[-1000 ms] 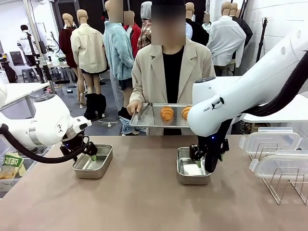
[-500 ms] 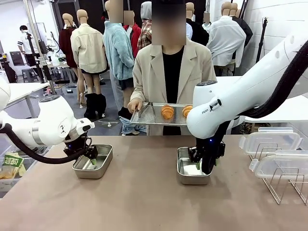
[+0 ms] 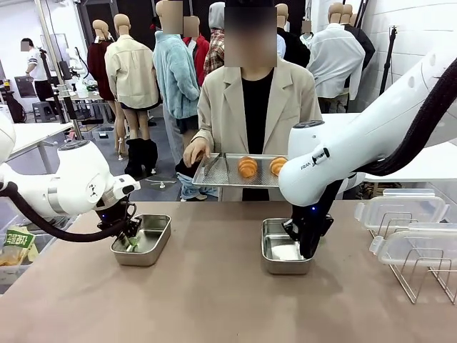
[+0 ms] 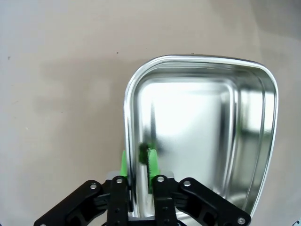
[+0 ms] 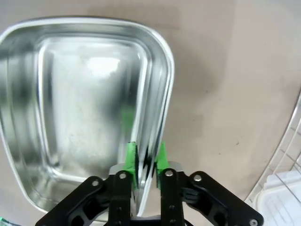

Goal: Place the bread in airtight containers.
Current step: Lift both Airtight Container.

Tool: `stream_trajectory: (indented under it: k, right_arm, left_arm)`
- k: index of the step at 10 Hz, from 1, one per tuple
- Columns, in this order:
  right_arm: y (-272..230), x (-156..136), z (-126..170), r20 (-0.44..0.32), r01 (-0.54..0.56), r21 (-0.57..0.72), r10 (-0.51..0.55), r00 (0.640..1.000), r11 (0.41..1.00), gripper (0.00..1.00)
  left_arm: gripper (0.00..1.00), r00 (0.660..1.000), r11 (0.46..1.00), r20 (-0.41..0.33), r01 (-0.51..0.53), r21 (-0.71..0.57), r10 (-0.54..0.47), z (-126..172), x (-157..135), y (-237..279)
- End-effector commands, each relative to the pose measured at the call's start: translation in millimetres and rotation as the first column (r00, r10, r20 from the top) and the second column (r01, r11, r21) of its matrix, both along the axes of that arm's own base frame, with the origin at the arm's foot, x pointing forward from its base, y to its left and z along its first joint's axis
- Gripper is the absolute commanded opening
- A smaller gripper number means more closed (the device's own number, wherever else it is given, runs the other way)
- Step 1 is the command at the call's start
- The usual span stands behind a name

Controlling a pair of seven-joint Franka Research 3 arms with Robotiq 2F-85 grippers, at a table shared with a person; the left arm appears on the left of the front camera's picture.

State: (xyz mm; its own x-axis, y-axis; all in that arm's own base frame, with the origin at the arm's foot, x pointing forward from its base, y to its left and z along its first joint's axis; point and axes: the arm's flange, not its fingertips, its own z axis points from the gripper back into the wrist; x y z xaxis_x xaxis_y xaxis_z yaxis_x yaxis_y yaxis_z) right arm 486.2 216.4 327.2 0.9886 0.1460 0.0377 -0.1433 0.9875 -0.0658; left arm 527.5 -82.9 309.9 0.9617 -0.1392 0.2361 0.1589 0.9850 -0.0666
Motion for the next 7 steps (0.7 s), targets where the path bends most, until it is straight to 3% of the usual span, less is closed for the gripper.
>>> stream_trajectory:
  k: [1,5,6,7]
  right_arm:
    - [7,4,-4,0.009,0.045,0.011,-0.045,0.999,0.999,0.0]
    - [9,12,-6,-0.031,0.089,-0.009,-0.089,0.996,0.996,0.0]
    - [15,22,-9,-0.095,0.1,-0.132,-0.113,0.989,0.986,0.0]
    - [2,4,1,-0.007,0.041,0.002,-0.041,0.999,0.999,0.0]
  left_arm:
    - [0.0,1.0,1.0,-0.013,-0.015,0.001,0.015,2,4,-1]
    - [0.0,0.999,0.999,-0.02,-0.033,-0.017,0.032,5,0,-1]
    - [0.0,0.999,0.999,-0.018,-0.041,-0.028,0.04,6,-1,1]
    - [0.0,1.0,1.0,-0.004,-0.002,-0.002,0.002,0,0,-1]
